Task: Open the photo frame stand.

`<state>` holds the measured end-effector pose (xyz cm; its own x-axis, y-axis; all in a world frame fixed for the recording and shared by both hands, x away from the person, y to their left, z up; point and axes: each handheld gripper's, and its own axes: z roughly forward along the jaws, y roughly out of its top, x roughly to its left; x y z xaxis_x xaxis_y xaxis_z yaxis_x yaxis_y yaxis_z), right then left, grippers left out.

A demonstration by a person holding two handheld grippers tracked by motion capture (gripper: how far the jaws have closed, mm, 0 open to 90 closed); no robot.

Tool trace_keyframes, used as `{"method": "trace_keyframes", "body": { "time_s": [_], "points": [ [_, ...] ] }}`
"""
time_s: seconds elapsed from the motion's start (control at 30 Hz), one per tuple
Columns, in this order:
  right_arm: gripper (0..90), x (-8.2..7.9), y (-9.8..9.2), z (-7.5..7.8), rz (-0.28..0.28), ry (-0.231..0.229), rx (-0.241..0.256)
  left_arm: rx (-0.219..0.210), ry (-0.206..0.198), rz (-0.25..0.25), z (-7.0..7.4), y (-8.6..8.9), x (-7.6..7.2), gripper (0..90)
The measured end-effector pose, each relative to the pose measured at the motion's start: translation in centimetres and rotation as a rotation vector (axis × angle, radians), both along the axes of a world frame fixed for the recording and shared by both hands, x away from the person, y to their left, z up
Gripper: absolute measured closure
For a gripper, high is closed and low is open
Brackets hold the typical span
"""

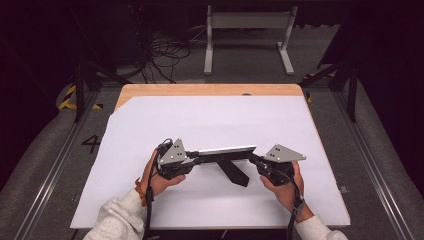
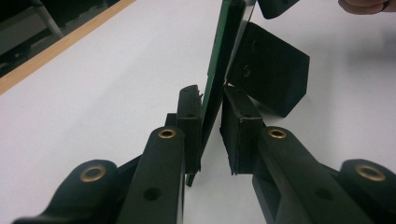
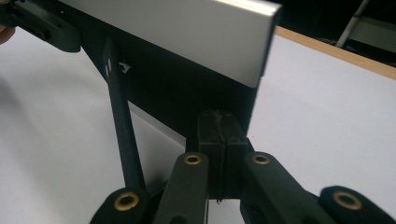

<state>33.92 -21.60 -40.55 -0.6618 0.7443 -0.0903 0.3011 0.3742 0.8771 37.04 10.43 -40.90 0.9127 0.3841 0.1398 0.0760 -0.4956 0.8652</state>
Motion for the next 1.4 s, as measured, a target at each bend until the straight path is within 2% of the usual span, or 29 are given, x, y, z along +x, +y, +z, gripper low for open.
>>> {"method": "trace_keyframes", "body": {
  "time_s": [0.27, 0.57, 0.93, 1.4],
  "points": [
    [90.0, 0.2, 0.7, -0.1, -0.003, -0.011, -0.016, -0.005, 0.006, -0.002, 0.0, 0.0, -0.3, 79.5],
    [90.0, 0.4, 0.6, 0.1, -0.016, -0.015, -0.013, 0.001, 0.002, -0.017, 0.0, -0.2, -0.4, 80.8],
    [90.0, 0.8, 0.8, 0.1, -0.022, -0.015, -0.003, 0.035, -0.016, -0.048, 0.3, -0.5, -1.0, 83.6],
    [90.0, 1.2, 0.7, 0.1, -0.020, -0.014, 0.003, 0.034, -0.024, -0.062, 0.3, -0.7, -1.3, 84.0]
  ]
}}
